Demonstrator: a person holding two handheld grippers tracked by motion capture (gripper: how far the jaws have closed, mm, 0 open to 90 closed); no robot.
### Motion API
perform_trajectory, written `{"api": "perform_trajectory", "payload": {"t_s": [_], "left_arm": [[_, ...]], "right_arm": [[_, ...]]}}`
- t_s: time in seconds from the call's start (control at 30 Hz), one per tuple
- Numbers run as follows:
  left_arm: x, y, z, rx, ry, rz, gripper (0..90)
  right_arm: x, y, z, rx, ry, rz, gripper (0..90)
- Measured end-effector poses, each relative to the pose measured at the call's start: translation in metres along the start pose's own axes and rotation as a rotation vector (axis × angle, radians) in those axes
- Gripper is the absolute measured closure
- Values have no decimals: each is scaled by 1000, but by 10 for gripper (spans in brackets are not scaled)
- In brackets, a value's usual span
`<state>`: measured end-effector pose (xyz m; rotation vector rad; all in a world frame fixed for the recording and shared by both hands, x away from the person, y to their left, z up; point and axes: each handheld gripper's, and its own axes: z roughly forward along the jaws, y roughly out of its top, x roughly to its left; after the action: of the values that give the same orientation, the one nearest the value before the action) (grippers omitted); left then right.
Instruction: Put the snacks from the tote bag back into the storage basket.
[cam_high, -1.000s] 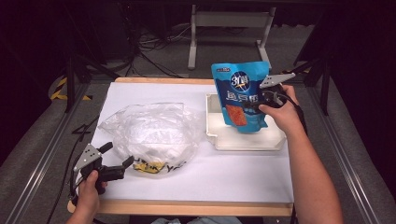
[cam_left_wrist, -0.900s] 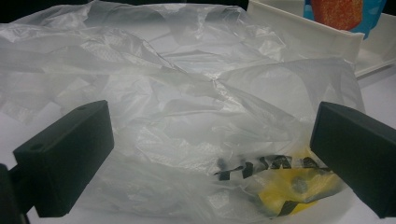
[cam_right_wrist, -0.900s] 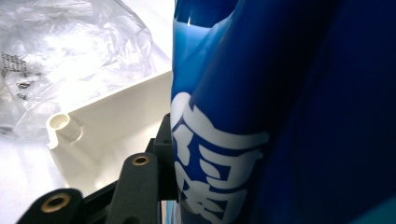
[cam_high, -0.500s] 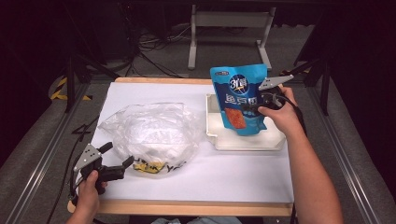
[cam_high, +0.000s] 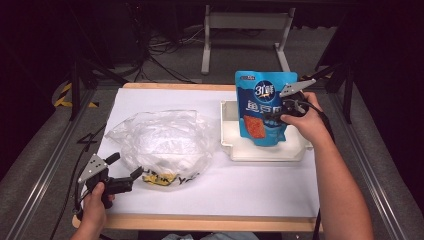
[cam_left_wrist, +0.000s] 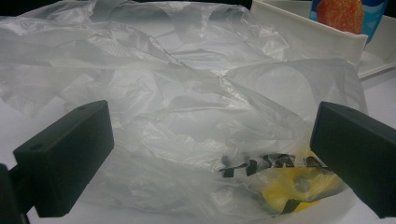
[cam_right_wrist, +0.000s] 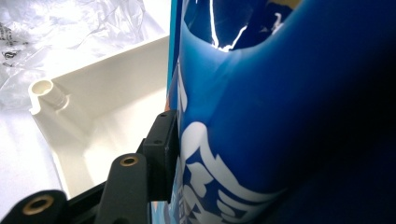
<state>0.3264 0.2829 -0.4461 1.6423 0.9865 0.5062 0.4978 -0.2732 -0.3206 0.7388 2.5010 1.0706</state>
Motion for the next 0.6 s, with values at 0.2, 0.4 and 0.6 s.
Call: {"api": "perform_trajectory", "payload": {"t_s": [0.2,0.4,0.6], "left_arm": [[1,0,0,1,-3,-12,4],[1,-1,0,5,-4,-18,4],[2,-1,1,8,-2,-17,4]], "right_arm": [[-4,-7,-4,-11,5,-1,519],[-8,-18,-12,-5,1,8,443],[-13,-31,-17,-18,-16,36,377]]}}
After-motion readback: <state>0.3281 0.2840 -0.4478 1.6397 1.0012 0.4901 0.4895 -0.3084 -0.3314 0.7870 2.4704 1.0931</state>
